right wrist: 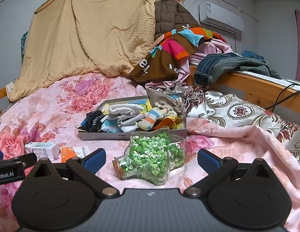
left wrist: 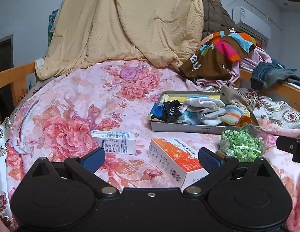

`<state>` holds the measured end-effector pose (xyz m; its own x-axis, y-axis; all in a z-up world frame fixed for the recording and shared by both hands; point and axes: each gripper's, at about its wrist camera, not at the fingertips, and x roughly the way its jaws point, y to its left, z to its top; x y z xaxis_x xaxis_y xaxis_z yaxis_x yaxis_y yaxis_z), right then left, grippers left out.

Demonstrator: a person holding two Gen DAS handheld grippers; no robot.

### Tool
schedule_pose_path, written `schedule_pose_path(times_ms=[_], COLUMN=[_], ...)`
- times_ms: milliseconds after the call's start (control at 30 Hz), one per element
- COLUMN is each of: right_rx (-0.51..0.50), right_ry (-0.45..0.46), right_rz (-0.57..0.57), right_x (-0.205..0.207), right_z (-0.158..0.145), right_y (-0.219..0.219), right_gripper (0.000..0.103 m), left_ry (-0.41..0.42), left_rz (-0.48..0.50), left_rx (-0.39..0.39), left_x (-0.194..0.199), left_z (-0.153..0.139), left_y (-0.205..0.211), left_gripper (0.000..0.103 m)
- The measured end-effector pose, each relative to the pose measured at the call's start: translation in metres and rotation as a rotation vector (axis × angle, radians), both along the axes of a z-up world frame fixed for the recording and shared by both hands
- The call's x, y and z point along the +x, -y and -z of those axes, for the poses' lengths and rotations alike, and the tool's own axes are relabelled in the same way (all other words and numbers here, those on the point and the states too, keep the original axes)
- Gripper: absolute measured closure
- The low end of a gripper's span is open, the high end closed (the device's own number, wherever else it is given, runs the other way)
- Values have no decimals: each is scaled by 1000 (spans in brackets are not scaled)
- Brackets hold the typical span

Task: Organize soft objects

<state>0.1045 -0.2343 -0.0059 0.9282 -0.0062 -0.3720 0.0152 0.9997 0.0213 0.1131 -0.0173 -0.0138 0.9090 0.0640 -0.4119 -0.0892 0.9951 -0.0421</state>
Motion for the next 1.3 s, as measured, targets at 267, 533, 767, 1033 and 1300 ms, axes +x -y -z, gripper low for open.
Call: schedule_pose_path(times_ms=[267,533,767,1033,1300], right_rx=[-8,-9,-12,-16,-17], right_ry=[-25,-38,-46,-50,-54], right_rz=[-6,-5,-16,-36,-41], right_x=[1,-1,-3,-6,-6], right_z=[5,7,9,10,11], right_y=[-3,-5,-8,-15,-16], right_gripper=[0,0,0,0,0], left_ry=[-3,-8,-19,-26,-29], left_rz=[4,-12,-19,-21,-32], left_rx=[13,8,9,16,15], left_x=[-1,-1,-3,-3,-4], left_z=[3,3,6,9,10], left_y=[2,-1,-2,-1,-1], left_gripper=[1,1,1,1,1])
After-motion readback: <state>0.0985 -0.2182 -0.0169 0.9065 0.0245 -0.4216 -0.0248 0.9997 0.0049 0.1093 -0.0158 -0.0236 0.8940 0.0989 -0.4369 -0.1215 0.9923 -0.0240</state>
